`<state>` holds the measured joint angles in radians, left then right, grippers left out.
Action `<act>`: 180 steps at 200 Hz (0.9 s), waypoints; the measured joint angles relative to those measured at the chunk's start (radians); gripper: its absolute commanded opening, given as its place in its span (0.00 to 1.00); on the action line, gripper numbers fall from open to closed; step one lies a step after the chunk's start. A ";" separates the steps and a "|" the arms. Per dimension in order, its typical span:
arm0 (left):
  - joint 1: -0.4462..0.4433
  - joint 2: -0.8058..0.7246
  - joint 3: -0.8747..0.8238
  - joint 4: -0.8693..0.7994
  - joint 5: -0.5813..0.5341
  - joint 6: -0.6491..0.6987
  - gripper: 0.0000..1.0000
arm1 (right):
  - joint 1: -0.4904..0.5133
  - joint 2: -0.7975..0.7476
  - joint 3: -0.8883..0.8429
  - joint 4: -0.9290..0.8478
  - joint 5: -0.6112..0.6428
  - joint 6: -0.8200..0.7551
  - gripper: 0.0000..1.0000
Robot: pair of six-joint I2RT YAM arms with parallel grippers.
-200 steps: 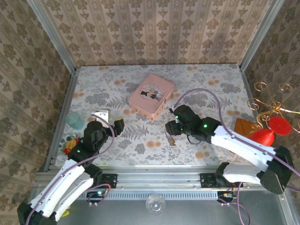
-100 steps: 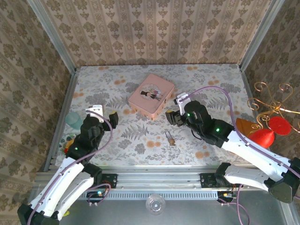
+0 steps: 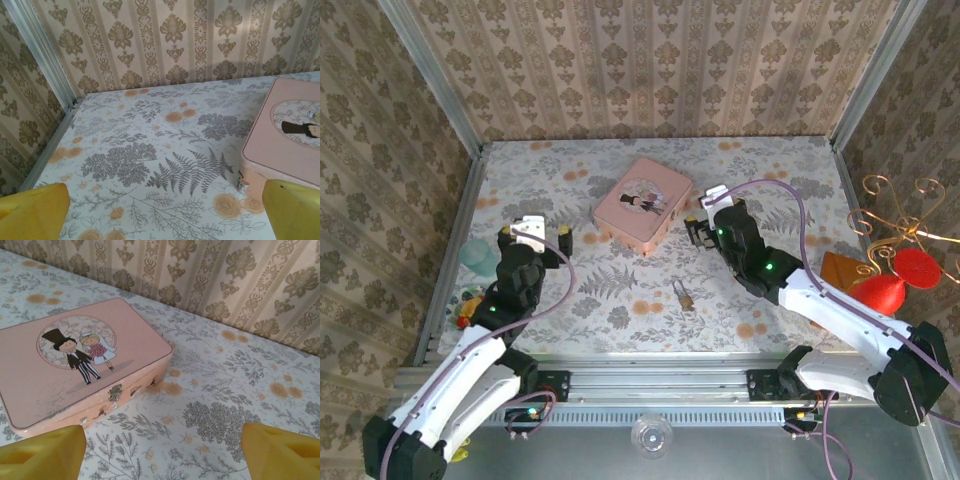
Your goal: Unlock the padlock with the key
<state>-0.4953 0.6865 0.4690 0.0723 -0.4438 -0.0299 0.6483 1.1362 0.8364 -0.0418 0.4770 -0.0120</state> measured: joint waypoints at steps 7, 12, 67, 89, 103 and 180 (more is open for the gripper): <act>0.000 0.008 -0.013 0.021 -0.003 0.020 1.00 | -0.007 0.000 -0.013 0.018 -0.001 -0.010 0.84; 0.000 0.013 -0.021 0.034 -0.005 0.034 1.00 | -0.013 0.000 -0.020 0.026 -0.002 -0.014 0.84; 0.021 0.082 -0.081 0.166 -0.035 0.183 1.00 | -0.093 0.003 -0.050 0.092 -0.001 -0.038 0.87; 0.078 0.140 -0.082 0.192 -0.036 0.196 1.00 | -0.154 0.024 -0.076 0.129 0.006 -0.042 0.87; 0.117 0.174 -0.082 0.208 -0.034 0.196 1.00 | -0.193 0.040 -0.098 0.154 0.010 -0.042 0.87; 0.269 0.375 -0.138 0.374 0.108 0.195 1.00 | -0.310 0.158 -0.238 0.360 0.023 -0.053 0.87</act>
<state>-0.2260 1.0618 0.3309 0.4461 -0.3363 0.1654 0.3386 1.2942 0.5983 0.3187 0.4995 -0.0650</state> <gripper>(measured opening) 0.999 0.873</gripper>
